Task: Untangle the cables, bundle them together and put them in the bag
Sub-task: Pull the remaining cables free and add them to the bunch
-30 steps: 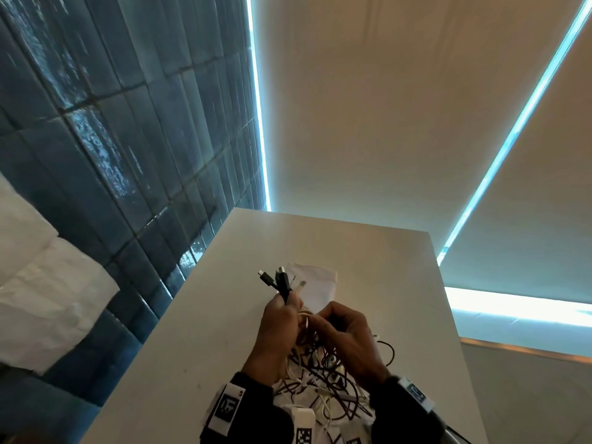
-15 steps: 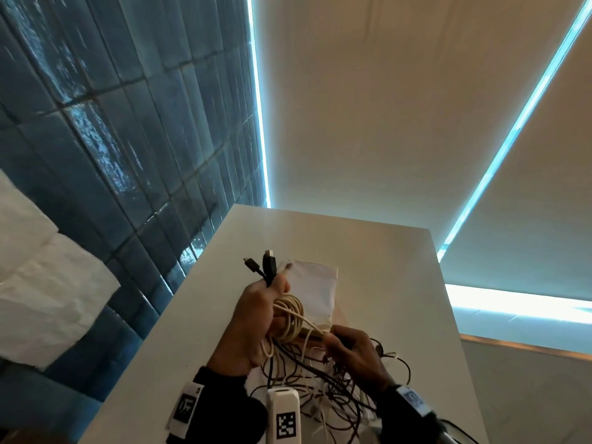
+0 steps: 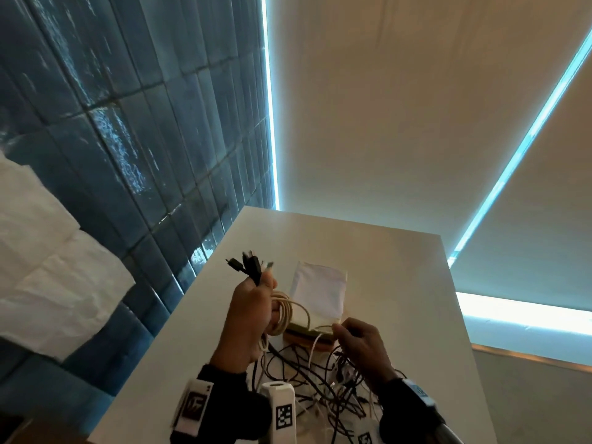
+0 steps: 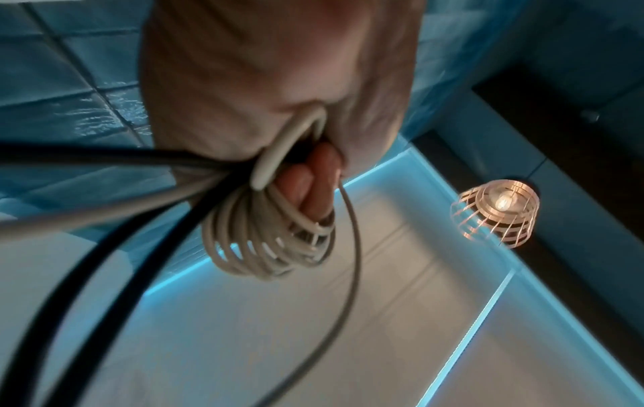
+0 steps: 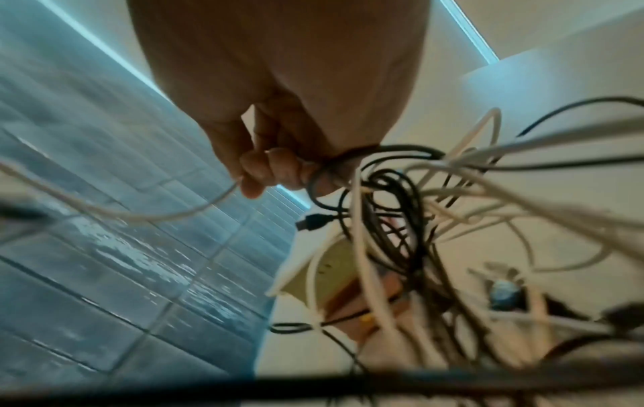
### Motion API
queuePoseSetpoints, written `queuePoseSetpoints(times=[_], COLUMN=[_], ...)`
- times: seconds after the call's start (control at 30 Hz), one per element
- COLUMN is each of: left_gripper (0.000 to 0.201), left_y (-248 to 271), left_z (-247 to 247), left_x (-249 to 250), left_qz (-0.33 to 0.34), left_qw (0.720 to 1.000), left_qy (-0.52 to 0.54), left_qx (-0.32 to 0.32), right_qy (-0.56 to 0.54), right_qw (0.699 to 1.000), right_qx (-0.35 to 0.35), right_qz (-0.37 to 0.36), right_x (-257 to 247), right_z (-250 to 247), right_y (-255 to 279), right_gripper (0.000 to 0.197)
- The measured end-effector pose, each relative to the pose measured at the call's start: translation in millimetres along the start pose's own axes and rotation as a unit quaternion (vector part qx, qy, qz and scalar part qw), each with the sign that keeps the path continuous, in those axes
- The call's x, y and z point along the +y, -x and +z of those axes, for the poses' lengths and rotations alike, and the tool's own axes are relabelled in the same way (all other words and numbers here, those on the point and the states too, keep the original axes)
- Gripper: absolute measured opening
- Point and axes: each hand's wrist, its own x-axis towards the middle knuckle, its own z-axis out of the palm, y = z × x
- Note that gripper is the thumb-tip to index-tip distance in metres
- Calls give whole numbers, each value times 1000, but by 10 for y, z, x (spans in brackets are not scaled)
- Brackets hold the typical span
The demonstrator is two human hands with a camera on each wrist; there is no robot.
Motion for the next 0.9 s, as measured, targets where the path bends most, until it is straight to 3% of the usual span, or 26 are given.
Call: queuePoseSetpoints(times=[0.17,0.37,0.5,0.77,0.9], left_gripper=[37,38,38,42,41], left_y=[-162,-197,-218,-114,-86], left_z=[145,286,257,271,247], left_x=[-411,-516,-501,-415,-355], left_qz=[-31,-34,-28,-87,-110], left_qw=[991,988,992,993,982], left_qy=[-113,-131,-90,78,156], left_qx=[61,79,79,-1,-4], right_qy=[-101,-165,-124,-35,-12], right_qw=[994,976,976,986,986], right_qx=[9,-87,-142,-142,-149], right_qz=[-33,-110,-109,-75,-73], right_x=[-455,-682,-606,-445,-343], right_z=[158,301,336,288,231], right_y=[113,244,257,232,214], right_gripper=[13,9,6,16,16])
